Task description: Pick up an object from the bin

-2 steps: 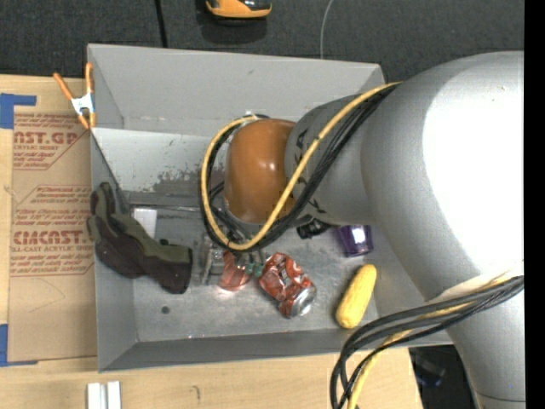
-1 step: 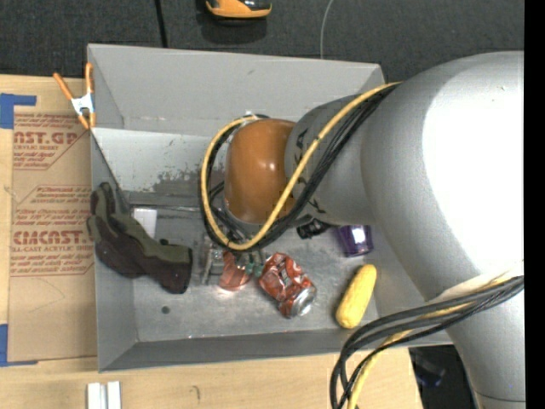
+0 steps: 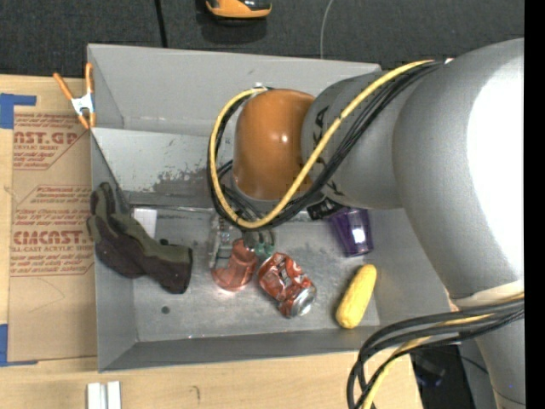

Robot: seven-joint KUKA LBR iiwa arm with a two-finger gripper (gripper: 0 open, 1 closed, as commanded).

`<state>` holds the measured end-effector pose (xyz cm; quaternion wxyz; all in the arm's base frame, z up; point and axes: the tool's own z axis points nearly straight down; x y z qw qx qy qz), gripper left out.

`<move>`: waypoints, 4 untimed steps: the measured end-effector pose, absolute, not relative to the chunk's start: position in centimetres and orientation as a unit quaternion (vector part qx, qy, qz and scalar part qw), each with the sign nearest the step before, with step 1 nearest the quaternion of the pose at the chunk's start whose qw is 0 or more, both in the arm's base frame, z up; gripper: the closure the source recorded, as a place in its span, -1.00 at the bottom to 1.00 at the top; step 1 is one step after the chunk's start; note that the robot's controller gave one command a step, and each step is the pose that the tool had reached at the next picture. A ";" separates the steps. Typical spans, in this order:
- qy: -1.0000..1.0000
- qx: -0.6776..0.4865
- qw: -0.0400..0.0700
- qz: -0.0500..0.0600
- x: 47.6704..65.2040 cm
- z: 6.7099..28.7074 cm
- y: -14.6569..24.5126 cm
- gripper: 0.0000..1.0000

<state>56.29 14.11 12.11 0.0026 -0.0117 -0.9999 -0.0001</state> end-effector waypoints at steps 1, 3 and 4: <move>-1.000 0.010 -0.003 0.000 54.5 22.5 12.9 -1.00; -0.999 0.047 -0.002 0.000 53.6 18.8 11.4 -1.00; -1.000 0.011 0.000 -0.001 53.6 17.0 9.5 -1.00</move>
Offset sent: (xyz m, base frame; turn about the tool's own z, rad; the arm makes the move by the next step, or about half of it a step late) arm 0.0000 0.0000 0.0000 0.0000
